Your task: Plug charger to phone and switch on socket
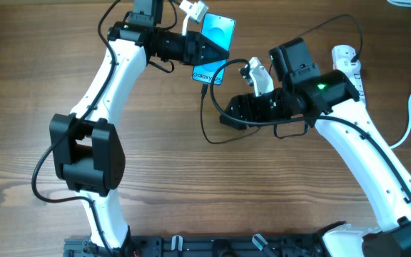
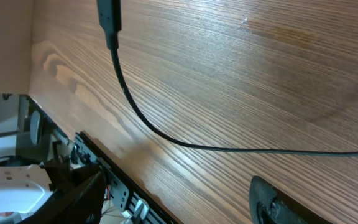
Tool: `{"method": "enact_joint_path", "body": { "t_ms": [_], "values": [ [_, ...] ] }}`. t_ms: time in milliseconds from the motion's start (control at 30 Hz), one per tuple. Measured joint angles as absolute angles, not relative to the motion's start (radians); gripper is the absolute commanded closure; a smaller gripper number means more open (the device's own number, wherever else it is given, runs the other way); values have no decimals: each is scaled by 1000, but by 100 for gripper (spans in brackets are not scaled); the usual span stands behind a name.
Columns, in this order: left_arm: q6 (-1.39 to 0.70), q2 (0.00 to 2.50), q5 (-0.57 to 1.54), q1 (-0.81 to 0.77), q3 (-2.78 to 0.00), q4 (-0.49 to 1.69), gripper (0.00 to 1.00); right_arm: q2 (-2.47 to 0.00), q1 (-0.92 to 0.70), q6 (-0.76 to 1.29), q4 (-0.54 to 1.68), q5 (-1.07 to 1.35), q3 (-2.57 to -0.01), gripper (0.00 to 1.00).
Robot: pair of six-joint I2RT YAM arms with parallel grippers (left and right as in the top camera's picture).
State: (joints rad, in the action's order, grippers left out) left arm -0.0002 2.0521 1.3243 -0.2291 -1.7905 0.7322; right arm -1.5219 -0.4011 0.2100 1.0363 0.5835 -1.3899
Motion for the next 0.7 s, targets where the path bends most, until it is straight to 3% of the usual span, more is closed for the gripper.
{"method": "enact_joint_path", "body": {
  "t_ms": [233, 367, 467, 700],
  "values": [
    [163, 2052, 1446, -229, -1790, 725, 96, -1522, -401, 123, 1046, 644, -1390, 25],
    [217, 2052, 1464, -229, -1790, 720, 96, -1522, -401, 1, 1162, 705, -1390, 32],
    [244, 2052, 1495, -229, -1790, 727, 96, -1494, -401, -75, 1216, 712, -1390, 31],
    [289, 2050, 1525, -295, -1790, 737, 96, -1120, -403, -106, 1145, 571, -1388, 28]
  ]
}}
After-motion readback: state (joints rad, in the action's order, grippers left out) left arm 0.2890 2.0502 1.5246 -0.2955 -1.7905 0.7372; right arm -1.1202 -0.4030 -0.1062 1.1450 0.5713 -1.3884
